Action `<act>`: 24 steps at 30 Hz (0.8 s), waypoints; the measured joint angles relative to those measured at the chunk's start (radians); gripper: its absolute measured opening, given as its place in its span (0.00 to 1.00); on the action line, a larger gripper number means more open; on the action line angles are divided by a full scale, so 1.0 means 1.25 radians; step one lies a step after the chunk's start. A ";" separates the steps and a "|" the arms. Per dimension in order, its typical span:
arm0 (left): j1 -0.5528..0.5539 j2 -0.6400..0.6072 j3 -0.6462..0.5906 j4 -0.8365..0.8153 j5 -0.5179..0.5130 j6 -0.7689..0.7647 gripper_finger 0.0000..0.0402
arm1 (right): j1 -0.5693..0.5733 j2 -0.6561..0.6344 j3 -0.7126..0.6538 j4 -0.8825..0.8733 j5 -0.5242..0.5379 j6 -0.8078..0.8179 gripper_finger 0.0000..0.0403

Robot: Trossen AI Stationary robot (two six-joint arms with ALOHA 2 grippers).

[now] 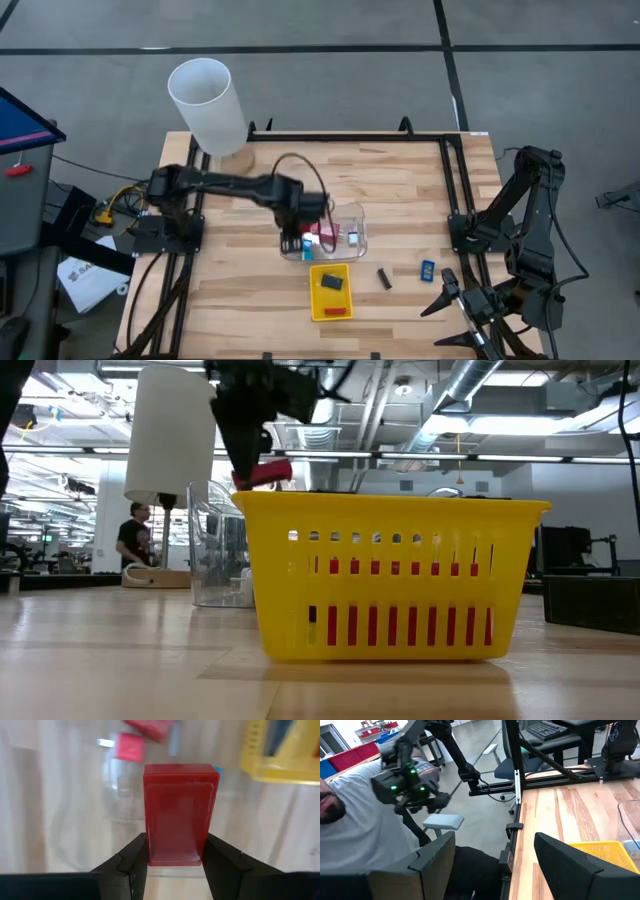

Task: Pick & Place Office items
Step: Put the red digital clock into the yellow bin

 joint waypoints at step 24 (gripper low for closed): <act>-0.292 0.065 -0.001 0.331 0.033 -0.254 0.36 | 0.000 0.005 0.000 0.000 -0.003 -0.004 0.66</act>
